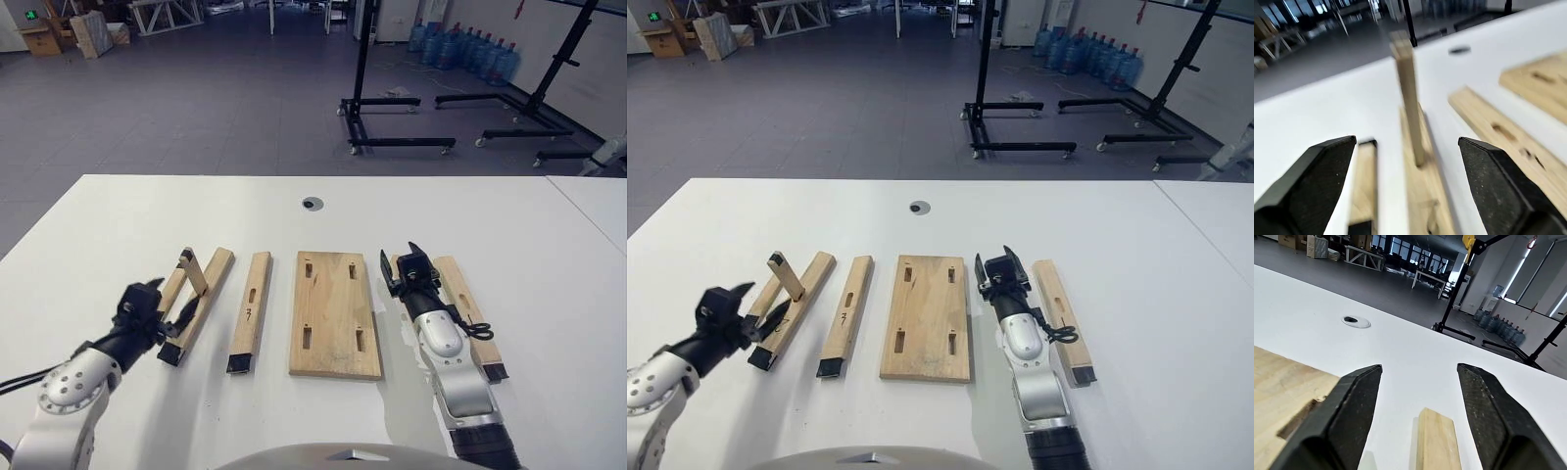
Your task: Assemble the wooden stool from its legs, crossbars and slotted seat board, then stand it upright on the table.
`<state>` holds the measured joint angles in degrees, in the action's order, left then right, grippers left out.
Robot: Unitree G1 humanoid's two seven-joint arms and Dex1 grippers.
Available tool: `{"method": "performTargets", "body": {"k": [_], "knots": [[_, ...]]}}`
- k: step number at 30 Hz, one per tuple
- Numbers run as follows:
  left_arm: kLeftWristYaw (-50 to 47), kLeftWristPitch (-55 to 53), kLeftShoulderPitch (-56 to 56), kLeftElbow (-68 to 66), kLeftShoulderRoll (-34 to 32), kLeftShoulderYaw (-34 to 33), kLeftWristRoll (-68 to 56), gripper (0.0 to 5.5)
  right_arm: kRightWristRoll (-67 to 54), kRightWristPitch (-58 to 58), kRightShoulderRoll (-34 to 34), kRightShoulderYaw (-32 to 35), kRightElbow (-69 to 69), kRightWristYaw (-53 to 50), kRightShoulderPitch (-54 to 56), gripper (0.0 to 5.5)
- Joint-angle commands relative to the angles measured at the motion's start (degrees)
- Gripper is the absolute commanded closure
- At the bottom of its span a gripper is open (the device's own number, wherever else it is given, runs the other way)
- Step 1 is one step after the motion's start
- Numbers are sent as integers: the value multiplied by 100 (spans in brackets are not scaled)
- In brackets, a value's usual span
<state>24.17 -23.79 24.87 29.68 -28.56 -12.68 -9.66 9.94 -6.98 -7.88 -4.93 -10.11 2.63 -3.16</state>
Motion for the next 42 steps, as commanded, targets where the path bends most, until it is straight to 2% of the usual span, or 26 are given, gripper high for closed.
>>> {"method": "performTargets", "body": {"k": [1, 9, 11, 16, 20, 27, 29, 31, 33, 37, 42], "knots": [[-135, -321, 185, -220, -34, 395, 407, 166, -280, 54, 50, -5, -353, 208, -29, 268], [-84, -684, -219, -1149, -37, 660, 514, 166, -305, -41, 20, -24, -521, 326, -48, 268], [-19, -647, -323, -1495, -12, 724, 486, 185, -301, -55, 20, -23, -545, 326, -47, 268], [95, -438, -401, -2320, 101, 763, 370, 276, -569, -101, 138, 109, -592, 337, 10, 268], [141, 324, -662, -3703, 139, 800, 413, 323, -671, -138, 130, 164, -643, 368, 110, 268], [355, 1779, -1196, -5278, 316, 765, 364, 326, -598, -116, 77, 159, -585, 398, 205, 268], [151, 904, -900, -3015, 328, 799, -32, 327, -576, -104, 69, 146, -548, 402, 240, 268], [-94, 240, -875, -1334, 358, 839, -355, 338, -566, -94, 65, 140, -508, 406, 276, 268], [-52, 352, -1022, -1094, 462, 804, -498, 347, -564, -81, 64, 137, -462, 408, 320, 268], [-359, -491, -1512, -135, 592, 693, -850, 347, -555, -45, 53, 144, -392, 409, 396, 268], [-552, -766, -2056, -78, 762, 567, -1111, 348, -567, 18, 33, 188, -305, 405, 491, 268]]}}
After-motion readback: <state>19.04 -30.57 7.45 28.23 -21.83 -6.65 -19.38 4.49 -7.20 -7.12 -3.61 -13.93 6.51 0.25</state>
